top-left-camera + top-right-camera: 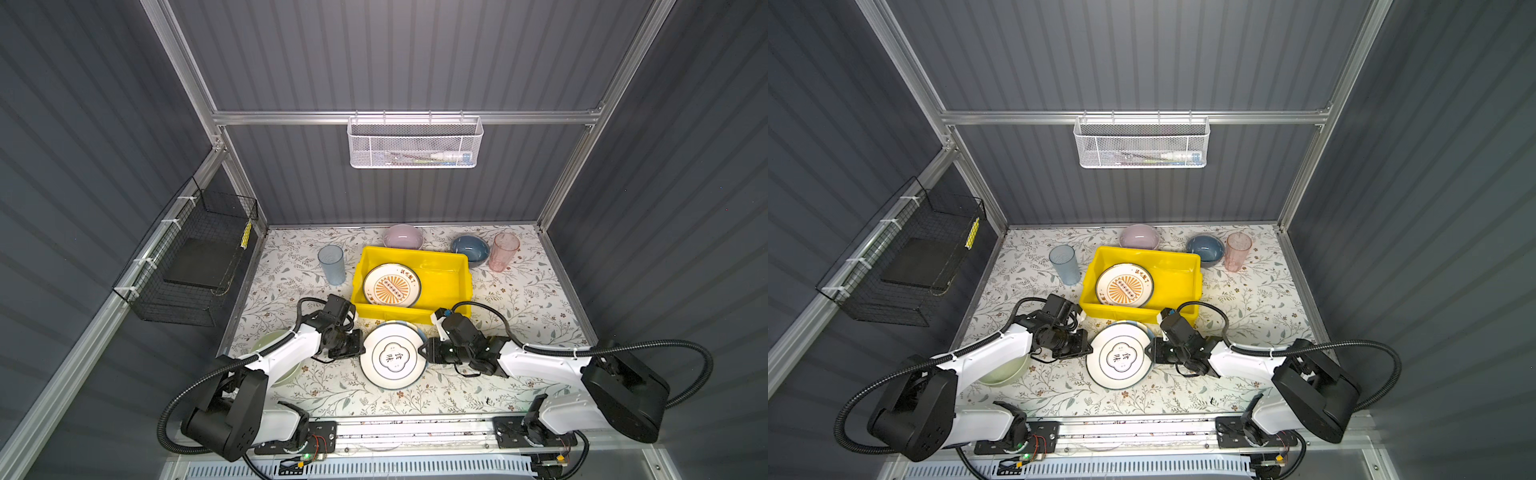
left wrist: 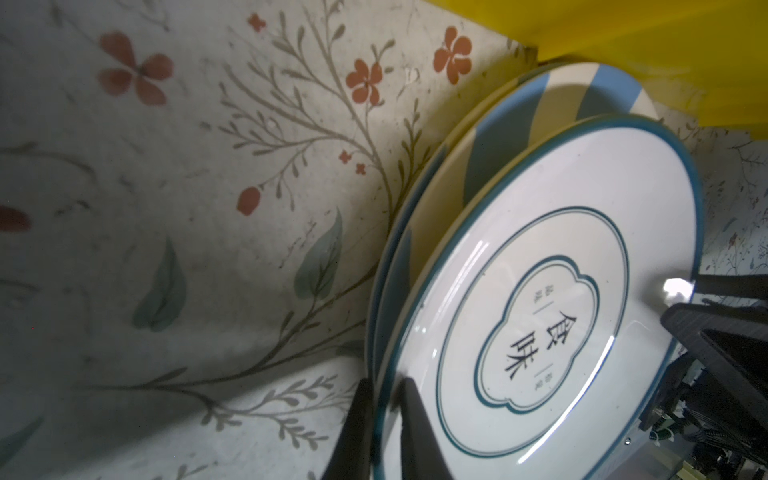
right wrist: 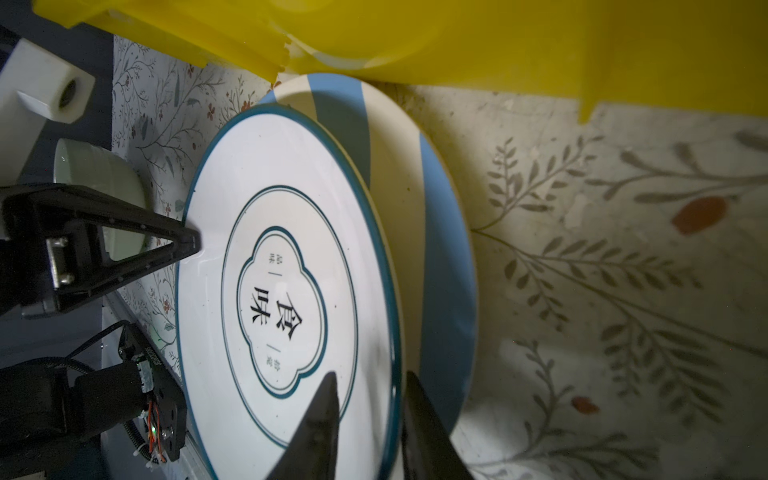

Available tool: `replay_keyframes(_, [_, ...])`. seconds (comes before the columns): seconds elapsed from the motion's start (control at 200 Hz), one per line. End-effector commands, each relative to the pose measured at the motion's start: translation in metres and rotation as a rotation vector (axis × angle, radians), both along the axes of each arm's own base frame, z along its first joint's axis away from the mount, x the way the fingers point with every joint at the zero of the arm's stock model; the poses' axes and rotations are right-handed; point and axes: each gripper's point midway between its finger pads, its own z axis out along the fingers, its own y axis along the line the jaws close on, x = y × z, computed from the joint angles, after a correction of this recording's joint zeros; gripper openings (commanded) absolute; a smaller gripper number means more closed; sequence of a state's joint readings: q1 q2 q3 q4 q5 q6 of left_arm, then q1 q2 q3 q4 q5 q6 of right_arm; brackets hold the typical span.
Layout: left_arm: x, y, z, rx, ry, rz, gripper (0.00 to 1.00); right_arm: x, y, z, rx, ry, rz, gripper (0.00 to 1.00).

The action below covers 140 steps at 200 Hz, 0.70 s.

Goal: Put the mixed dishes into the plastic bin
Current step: 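Position both grippers at opposite rims of the white plate stack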

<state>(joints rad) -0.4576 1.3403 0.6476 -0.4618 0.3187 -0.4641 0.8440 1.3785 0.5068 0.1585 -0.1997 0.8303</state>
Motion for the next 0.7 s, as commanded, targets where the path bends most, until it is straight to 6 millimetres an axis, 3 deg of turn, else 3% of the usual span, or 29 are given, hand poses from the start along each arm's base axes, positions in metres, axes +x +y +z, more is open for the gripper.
replay_keyframes(0.0, [-0.012,0.010,-0.021,0.066,0.058,0.013,0.11,-0.004,0.028,0.035,0.164,-0.049,0.081,0.27])
replay_keyframes(0.345, [-0.012,0.011,-0.025,0.076,0.060,0.011,0.11,-0.004,0.029,0.053,0.210,-0.109,0.099,0.27])
replay_keyframes(0.695, [-0.011,0.009,-0.022,0.066,0.054,0.009,0.11,0.003,0.034,0.043,0.184,-0.071,0.085,0.21])
